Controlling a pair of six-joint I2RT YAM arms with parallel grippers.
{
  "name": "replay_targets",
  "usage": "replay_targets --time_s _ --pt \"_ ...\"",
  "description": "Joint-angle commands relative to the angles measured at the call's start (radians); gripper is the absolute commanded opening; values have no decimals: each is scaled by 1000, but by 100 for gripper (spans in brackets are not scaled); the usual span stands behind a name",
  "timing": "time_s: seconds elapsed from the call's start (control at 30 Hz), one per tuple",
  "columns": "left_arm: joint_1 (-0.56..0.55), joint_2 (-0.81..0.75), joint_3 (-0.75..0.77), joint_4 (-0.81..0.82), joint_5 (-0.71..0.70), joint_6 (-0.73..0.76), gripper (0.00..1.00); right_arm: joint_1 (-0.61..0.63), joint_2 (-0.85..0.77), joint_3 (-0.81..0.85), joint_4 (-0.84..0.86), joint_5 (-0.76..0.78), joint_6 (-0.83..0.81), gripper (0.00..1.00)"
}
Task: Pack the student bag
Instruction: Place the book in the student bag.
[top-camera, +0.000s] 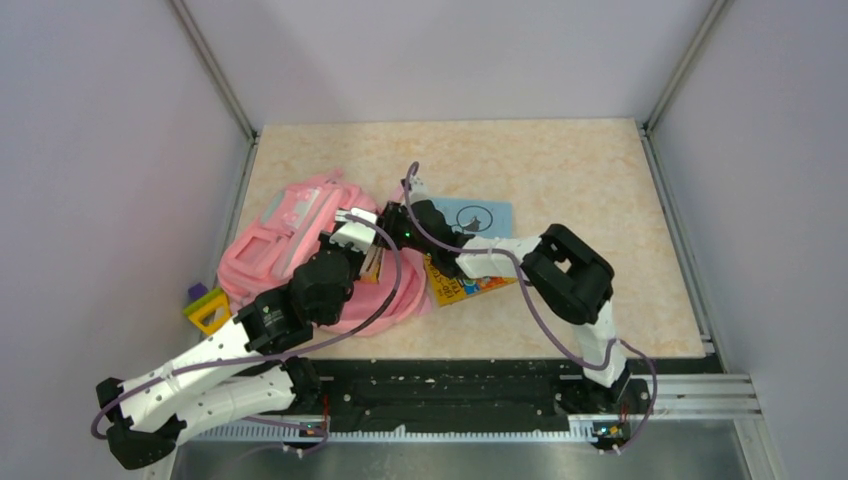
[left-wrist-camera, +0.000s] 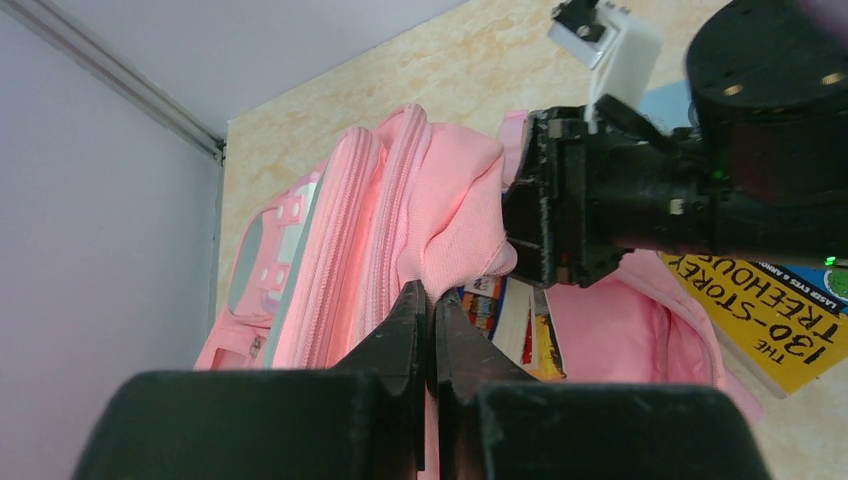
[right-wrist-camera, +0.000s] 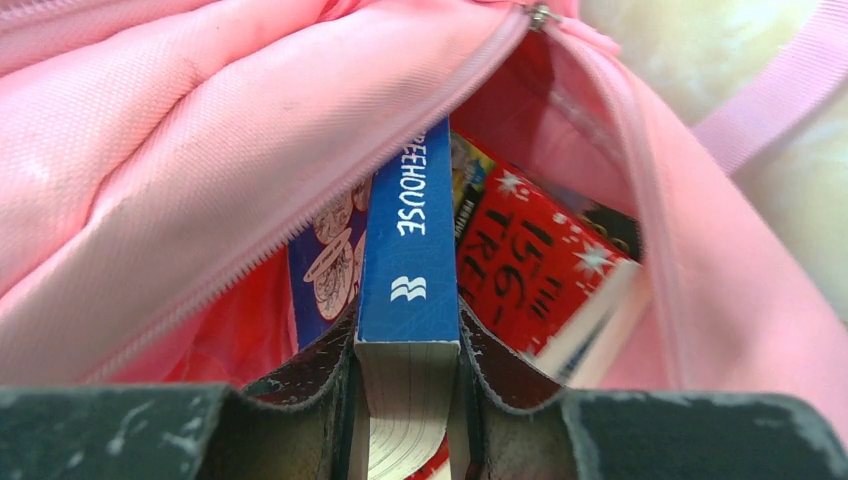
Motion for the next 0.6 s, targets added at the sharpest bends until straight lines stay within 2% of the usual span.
replay_targets --time_s 0.0,0.13,0.23,0.27,0.47,0.53,0.57 --pt "-7 -22 12 130 31 -17 0 43 94 125 -78 43 -67 6" --pt "-8 -21 10 130 36 -20 0 47 104 131 -75 26 -80 31" --pt "-7 -19 7 130 38 -18 0 47 51 88 -74 32 -120 57" --pt "-8 -18 7 131 41 -18 0 47 26 64 -68 37 -136 63" --pt "-8 -3 7 127 58 -23 0 45 -177 -126 -2 40 -220 79" --pt "-8 3 6 127 61 -24 0 45 -237 -164 -31 24 -256 95" --pt "-6 5 5 126 63 -22 0 45 -271 -186 -55 26 -273 96"
